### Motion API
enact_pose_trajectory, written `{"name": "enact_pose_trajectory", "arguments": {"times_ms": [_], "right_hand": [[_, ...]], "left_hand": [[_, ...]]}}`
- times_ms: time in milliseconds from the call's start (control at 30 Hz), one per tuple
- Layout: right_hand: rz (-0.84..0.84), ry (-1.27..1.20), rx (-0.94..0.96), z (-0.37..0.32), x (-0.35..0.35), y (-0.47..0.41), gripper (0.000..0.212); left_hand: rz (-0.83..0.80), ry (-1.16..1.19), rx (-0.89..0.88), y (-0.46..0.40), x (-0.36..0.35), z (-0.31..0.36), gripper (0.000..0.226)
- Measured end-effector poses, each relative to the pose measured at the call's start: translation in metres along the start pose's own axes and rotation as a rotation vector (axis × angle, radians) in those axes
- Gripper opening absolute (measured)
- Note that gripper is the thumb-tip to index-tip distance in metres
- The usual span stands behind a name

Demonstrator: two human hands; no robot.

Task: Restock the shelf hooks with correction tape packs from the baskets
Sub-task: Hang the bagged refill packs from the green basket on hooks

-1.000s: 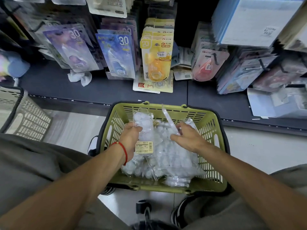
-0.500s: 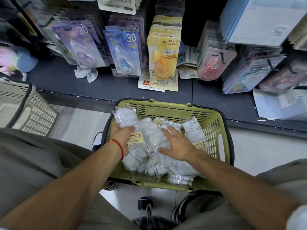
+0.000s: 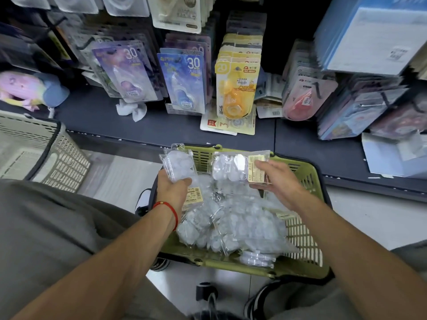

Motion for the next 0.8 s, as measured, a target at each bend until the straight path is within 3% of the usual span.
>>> {"name": "enact_pose_trajectory", "arguments": {"times_ms": [100, 200, 267, 333, 467, 533, 600, 633, 700, 800], "right_hand": [[-0.044, -0.206, -0.013, -0.011, 0.005, 0.006, 0.012], [-0.136, -0.212, 0.020, -0.015, -0.015, 0.015, 0.026], [-0.180, -0.017, 0.031, -0.010, -0.038, 0.023, 0.035], [-0.208, 0.190, 0.051, -0.001, -0.060, 0.029, 0.030], [-0.210, 0.438, 0.109, 0.010, -0.061, 0.022, 0.023], [-0.196, 0.705, 0.068, 0.028, -0.039, 0.014, 0.037], [-0.328, 1.184, 0.027, 0.060, -0.025, 0.012, 0.073], [-0.402, 1.288, 0.006, 0.076, -0.022, 0.013, 0.085], [-0.384, 1.236, 0.003, 0.083, -0.017, 0.013, 0.077], [-0.143, 0.997, 0.131, 0.050, 0.001, 0.002, 0.038]], "left_hand": [[-0.016, 0.099, 0.046, 0.003, -0.010, -0.005, 0.040], [-0.116, 0.239, 0.226, 0.017, -0.029, -0.016, 0.043], [-0.235, 0.330, 0.369, 0.033, -0.045, -0.020, 0.049], [-0.355, 0.335, 0.382, 0.044, -0.057, -0.020, 0.062], [-0.234, 0.206, 0.260, 0.030, -0.042, -0.030, 0.086], [-0.191, 0.198, 0.244, 0.024, -0.035, -0.031, 0.084], [-0.159, 0.190, 0.228, 0.020, -0.027, -0.028, 0.067], [-0.150, 0.193, 0.221, 0.019, -0.025, -0.027, 0.059], [-0.145, 0.196, 0.217, 0.017, -0.024, -0.027, 0.053], [-0.168, 0.168, 0.206, 0.019, -0.027, -0.027, 0.064]]}}
Point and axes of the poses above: each hand's wrist, its own y-axis away from the middle knuckle, its own x-axis out of the back of the hand, z = x × y, the point moved 9 cm from there along -y, towards the middle knuckle, and after that the axes turned 7 degrees about y, right-handed, at the moved point
